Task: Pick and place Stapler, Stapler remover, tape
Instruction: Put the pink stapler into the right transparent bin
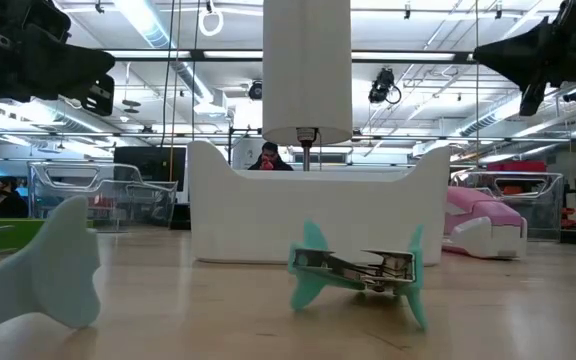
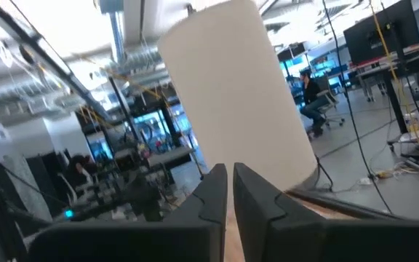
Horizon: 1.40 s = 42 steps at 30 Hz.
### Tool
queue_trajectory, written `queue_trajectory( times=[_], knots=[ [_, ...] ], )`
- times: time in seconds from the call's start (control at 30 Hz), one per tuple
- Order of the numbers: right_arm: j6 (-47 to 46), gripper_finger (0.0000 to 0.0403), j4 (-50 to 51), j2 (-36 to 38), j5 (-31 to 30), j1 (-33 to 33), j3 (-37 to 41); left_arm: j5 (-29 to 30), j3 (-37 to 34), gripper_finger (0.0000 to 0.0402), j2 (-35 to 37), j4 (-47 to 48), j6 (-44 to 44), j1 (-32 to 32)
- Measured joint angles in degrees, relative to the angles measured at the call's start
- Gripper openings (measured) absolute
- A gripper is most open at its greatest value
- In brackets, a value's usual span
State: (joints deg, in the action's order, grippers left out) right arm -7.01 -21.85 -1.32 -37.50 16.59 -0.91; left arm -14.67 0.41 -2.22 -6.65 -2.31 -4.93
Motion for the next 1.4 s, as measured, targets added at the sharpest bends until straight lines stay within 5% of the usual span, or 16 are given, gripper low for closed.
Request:
queue_trajectory(
  times=[0.53, 0.6, 0.67, 0.77, 0.9, 1.07, 1.23, 1.4],
  knots=[
    [-2.1, 0.0029, -16.9, 0.1, -2.5, -0.4, 0.0, 3.1, 0.0, 0.0023, 0.0, -1.9, -4.2, 0.0],
    [-7.1, 0.0029, -15.3, -0.5, 4.4, -0.2, -0.1, 3.0, 0.0, 0.0023, 0.0, -2.1, -5.3, 0.0],
    [-12.3, 0.0029, -10.7, -4.0, 12.1, 0.2, -1.0, 3.1, 0.0, 0.0023, 0.0, -2.3, -6.3, 0.0],
    [-17.2, 0.0029, -5.6, -12.7, 14.2, 1.4, -3.4, 3.1, 0.0, 0.0023, 0.0, -2.5, -6.5, 0.0],
    [-11.6, 0.0029, -3.8, -25.6, 17.1, 2.9, -14.1, 3.7, 0.0, 0.0023, 0.0, -2.5, -6.5, 0.0],
    [-11.4, 0.0029, 23.2, -45.1, 19.1, 5.3, -34.5, 4.2, 0.0, 0.0023, 0.0, -2.5, -6.5, 0.0],
    [-24.9, 0.0029, 61.5, -62.7, 16.3, 5.8, -53.4, 4.2, 0.0, 0.0023, 0.0, -2.5, -9.0, 0.0],
    [-29.6, 0.0029, 79.5, -74.2, 19.4, 5.8, -63.8, 4.5, 0.0, 0.0023, 0.0, -2.5, -10.7, 0.0]
  ],
)
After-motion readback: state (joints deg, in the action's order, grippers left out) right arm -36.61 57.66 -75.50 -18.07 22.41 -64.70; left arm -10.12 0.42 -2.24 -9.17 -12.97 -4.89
